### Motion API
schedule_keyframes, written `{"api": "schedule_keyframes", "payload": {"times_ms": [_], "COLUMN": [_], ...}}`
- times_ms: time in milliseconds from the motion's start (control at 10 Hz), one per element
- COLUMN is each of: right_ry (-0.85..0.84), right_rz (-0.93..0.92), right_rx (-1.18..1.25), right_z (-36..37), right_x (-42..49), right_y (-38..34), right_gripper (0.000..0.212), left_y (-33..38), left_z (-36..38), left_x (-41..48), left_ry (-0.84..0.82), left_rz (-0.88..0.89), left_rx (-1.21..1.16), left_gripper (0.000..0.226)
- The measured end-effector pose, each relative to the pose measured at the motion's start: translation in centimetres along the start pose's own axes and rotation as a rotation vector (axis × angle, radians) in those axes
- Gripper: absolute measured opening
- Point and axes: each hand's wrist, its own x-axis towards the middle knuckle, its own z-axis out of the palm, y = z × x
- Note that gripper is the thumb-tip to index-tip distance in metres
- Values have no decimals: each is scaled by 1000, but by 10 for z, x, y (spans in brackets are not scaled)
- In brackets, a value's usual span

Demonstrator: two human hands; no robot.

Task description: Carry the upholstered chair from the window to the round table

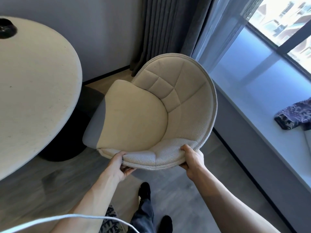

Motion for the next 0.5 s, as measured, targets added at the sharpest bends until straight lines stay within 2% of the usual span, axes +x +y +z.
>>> {"api": "schedule_keyframes", "payload": {"times_ms": [200, 500], "right_ry": [-70, -253], "right_rz": [-28, -122], "right_rx": [-48, -205], "right_z": [-8, -63], "right_x": [-10, -61], "right_y": [6, 15], "right_gripper": [27, 37], "left_y": [-21, -50], "left_z": [8, 23], "left_x": [-15, -46], "left_ry": [-34, -121], "left_rz": [30, 161], "left_rx": [-37, -125], "left_gripper": [32, 26]}}
